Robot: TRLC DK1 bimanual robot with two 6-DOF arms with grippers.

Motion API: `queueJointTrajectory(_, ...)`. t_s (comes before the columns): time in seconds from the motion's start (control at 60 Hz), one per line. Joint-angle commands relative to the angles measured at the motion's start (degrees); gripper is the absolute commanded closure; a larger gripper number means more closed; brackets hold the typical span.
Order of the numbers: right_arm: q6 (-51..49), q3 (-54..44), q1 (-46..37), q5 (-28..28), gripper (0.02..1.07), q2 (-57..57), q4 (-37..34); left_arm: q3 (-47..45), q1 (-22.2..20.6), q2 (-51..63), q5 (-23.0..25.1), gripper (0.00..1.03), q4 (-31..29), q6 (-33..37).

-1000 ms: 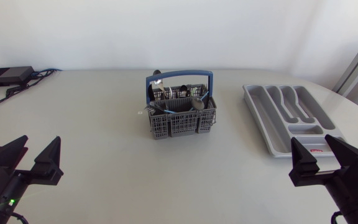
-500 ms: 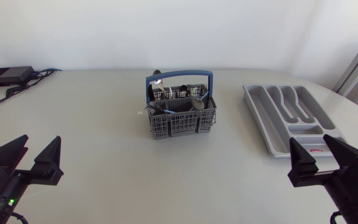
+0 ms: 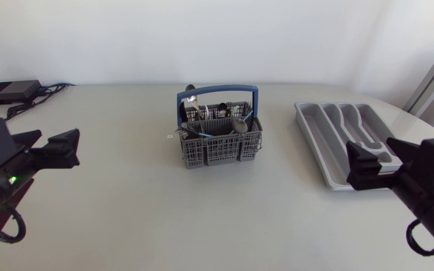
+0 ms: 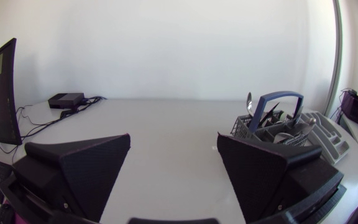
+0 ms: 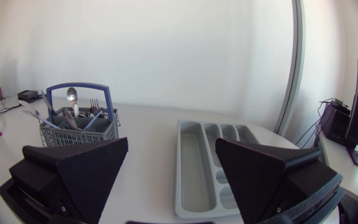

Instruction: Sort the cutlery from the basket into the organizer compartments.

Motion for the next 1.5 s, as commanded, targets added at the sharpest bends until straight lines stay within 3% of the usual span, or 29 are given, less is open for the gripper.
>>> queueJointTrajectory(0.0, 2.1, 4.3, 1.4, 1.7, 0.06, 7.3, 0.7, 6.0, -3.7, 8.3, -3.2, 0.08, -3.2, -0.1)
queueJointTrajectory(0.2, 3.1, 13.5, 3.0, 3.8, 0.06, 21.0, -3.0, 21.7, -7.1, 28.2, -5.0, 0.07, -18.9, 8.6)
queueJointTrajectory(0.283, 2.9, 18.5, 4.1, 4.8, 0.06, 26.3, -7.7, 25.1, -7.4, 33.8, -4.7, 0.07, -19.6, 8.2)
queueJointTrajectory(0.383, 0.9, 24.3, 5.8, 4.9, 0.06, 32.5, -13.5, 28.7, -7.1, 38.8, -0.8, 0.08, -20.0, 6.6)
queueJointTrajectory(0.617, -0.4, 34.1, 5.3, -5.8, 0.07, 46.1, -21.8, 35.5, -8.8, 47.1, -0.4, 0.12, -18.4, 5.6)
queueJointTrajectory(0.717, -0.2, 36.8, 3.6, -11.4, 0.13, 50.6, -21.2, 37.6, -9.5, 49.9, -0.4, 0.13, -17.4, 4.7)
queueJointTrajectory(0.833, 1.2, 41.0, 2.9, -13.1, 0.32, 56.5, -20.5, 39.8, -10.9, 54.1, -0.2, 0.28, -16.1, 4.4)
queueJointTrajectory(0.9, 2.9, 42.7, 2.6, -13.1, 0.57, 59.4, -18.0, 40.8, -10.9, 56.8, 4.0, 0.36, -15.4, 4.3)
queueJointTrajectory(0.933, 3.2, 43.5, 2.5, -13.1, 0.69, 60.5, -17.3, 41.0, -10.4, 58.2, 6.1, 0.45, -14.3, 3.3)
queueJointTrajectory(1.0, 4.0, 45.5, 2.6, -13.6, 0.89, 63.0, -16.9, 42.5, -8.9, 62.4, 14.2, 0.78, -11.9, 2.2)
queueJointTrajectory(1.083, 5.0, 47.5, 3.1, -14.9, 0.96, 65.6, -16.8, 44.8, -8.0, 66.8, 18.3, 1.00, -11.5, 1.3)
queueJointTrajectory(1.317, 7.2, 56.1, 4.8, -16.4, 0.98, 76.0, -16.5, 48.8, -8.6, 72.8, 19.7, 1.00, -11.4, 0.8)
queueJointTrajectory(1.483, 9.2, 59.7, 6.5, -19.0, 0.98, 80.1, -15.9, 50.5, -8.8, 74.5, 23.3, 1.00, -11.5, -0.3)
